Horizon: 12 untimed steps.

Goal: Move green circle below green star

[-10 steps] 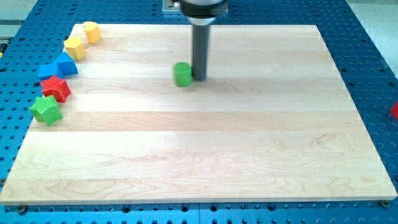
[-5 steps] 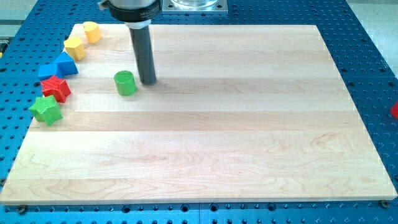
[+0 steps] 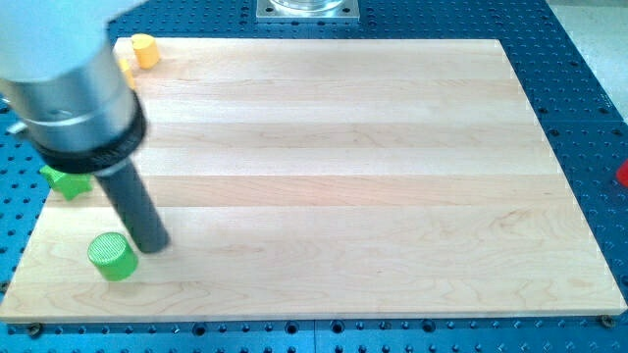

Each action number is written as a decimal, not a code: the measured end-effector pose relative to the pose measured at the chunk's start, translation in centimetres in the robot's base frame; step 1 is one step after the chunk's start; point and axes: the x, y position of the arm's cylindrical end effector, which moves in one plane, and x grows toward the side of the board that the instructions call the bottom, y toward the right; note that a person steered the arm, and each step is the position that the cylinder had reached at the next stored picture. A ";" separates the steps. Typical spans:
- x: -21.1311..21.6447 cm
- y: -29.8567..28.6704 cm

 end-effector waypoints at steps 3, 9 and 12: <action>0.7 -3.3; 1.1 -9.8; -0.2 -1.1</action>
